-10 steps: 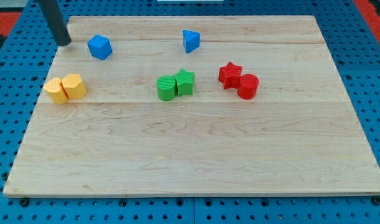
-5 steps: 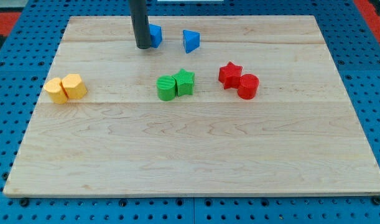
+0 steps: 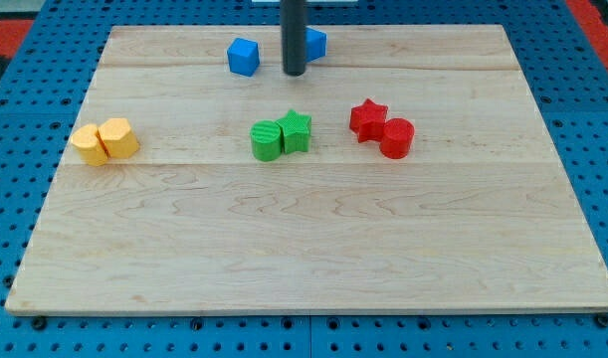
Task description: Slide the blue blocks towards the top center of the board
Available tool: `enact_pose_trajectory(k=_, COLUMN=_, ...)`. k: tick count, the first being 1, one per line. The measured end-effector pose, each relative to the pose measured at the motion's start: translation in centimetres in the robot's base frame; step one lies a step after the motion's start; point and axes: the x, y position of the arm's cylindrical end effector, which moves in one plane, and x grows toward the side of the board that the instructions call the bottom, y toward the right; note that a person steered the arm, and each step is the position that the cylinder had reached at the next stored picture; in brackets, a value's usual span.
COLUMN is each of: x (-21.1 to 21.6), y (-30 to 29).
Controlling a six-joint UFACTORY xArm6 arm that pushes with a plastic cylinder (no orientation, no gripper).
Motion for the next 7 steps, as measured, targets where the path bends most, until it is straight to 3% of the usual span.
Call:
enact_pose_trajectory(k=1, x=0.1, y=-8.7)
enact_pose_trajectory(k=2, x=-0.4, y=-9.3)
enact_pose_trajectory(k=4, x=-4.4, y=-3.9)
enact_pose_trajectory(k=5, x=-2.8, y=-6.5)
enact_pose_trajectory(k=6, x=5.0, y=-9.5)
enact_pose_trajectory(k=7, x=13.3, y=-8.6)
